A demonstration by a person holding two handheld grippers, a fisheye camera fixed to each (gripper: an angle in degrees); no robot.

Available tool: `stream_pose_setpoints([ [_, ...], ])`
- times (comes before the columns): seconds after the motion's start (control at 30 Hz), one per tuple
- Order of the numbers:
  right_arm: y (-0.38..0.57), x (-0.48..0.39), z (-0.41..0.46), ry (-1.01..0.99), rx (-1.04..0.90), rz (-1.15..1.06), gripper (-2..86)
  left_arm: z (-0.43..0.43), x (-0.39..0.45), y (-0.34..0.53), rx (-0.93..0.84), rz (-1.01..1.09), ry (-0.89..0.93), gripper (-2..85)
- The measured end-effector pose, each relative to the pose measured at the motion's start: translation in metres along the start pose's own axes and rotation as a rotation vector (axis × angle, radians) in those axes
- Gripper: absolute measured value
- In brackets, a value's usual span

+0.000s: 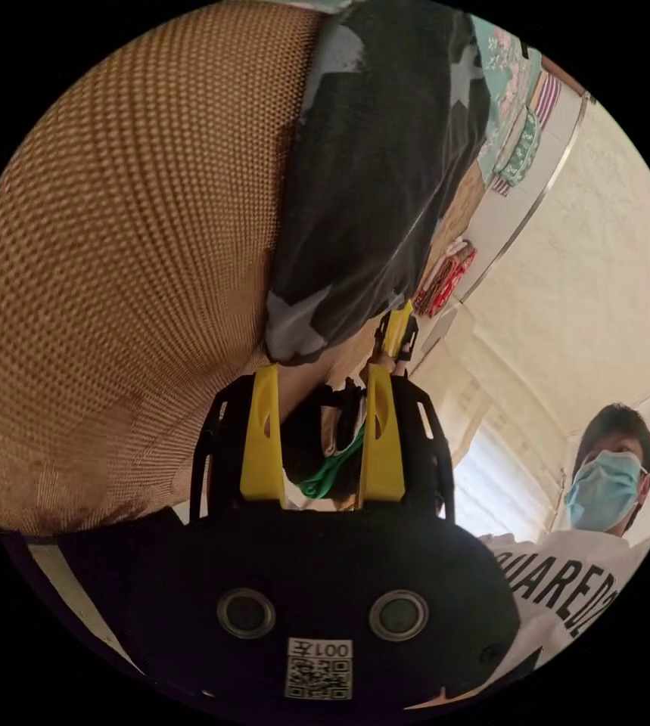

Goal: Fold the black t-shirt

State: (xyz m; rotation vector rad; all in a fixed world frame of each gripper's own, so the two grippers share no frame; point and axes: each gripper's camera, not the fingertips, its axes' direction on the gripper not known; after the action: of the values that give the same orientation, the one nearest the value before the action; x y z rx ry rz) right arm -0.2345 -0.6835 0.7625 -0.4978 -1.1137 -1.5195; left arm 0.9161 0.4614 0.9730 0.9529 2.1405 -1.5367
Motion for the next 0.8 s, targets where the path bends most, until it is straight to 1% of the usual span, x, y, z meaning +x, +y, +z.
stream_pose_setpoints([
  [0.1, 0.016, -0.006, -0.009, 0.077, 0.021, -0.063, 1.4, -0.017, 0.01, 0.001, 0.052, -0.009, -0.05, 13.3],
  [0.17, 0.026, -0.011, -0.012, 0.113, 0.033, -0.103, 1.2, -0.026, 0.012, -0.005, 0.119, -0.042, -0.042, 13.5],
  [0.3, 0.049, -0.019, -0.022, 0.186, 0.069, -0.15, 1.0, -0.014, 0.023, -0.017, 0.127, -0.044, -0.017, 12.7],
  [0.4, 0.067, -0.02, -0.032, 0.154, 0.108, -0.167, 1.0, 0.004, 0.03, -0.024, 0.136, -0.068, 0.017, 8.7],
  [0.43, 0.071, -0.02, -0.035, 0.136, 0.12, -0.167, 1.0, 0.009, 0.029, -0.028, 0.125, -0.081, 0.062, 6.1],
  [0.47, 0.077, -0.019, -0.042, 0.104, 0.138, -0.168, 0.9, 0.013, 0.03, -0.028, 0.106, -0.079, 0.139, 3.6],
  [0.5, 0.085, -0.02, -0.05, 0.084, 0.15, -0.177, 1.0, 0.013, 0.032, -0.027, 0.099, -0.071, 0.169, 3.1],
  [0.63, 0.115, -0.034, -0.082, 0.074, 0.175, -0.257, 0.9, 0.006, 0.086, -0.004, -0.108, 0.071, 0.277, 0.7],
  [0.67, 0.129, -0.04, -0.097, 0.063, 0.19, -0.281, 0.8, -0.003, 0.11, 0.006, -0.171, 0.133, 0.277, 0.3],
  [0.7, 0.144, -0.047, -0.113, 0.039, 0.208, -0.301, 0.8, -0.009, 0.123, 0.011, -0.197, 0.169, 0.271, 0.2],
  [0.77, 0.167, -0.059, -0.134, -0.004, 0.229, -0.332, 0.8, -0.036, 0.179, 0.033, -0.286, 0.32, 0.211, -0.2],
  [0.8, 0.184, -0.069, -0.148, -0.03, 0.242, -0.351, 0.8, -0.042, 0.192, 0.038, -0.305, 0.353, 0.19, -0.2],
])
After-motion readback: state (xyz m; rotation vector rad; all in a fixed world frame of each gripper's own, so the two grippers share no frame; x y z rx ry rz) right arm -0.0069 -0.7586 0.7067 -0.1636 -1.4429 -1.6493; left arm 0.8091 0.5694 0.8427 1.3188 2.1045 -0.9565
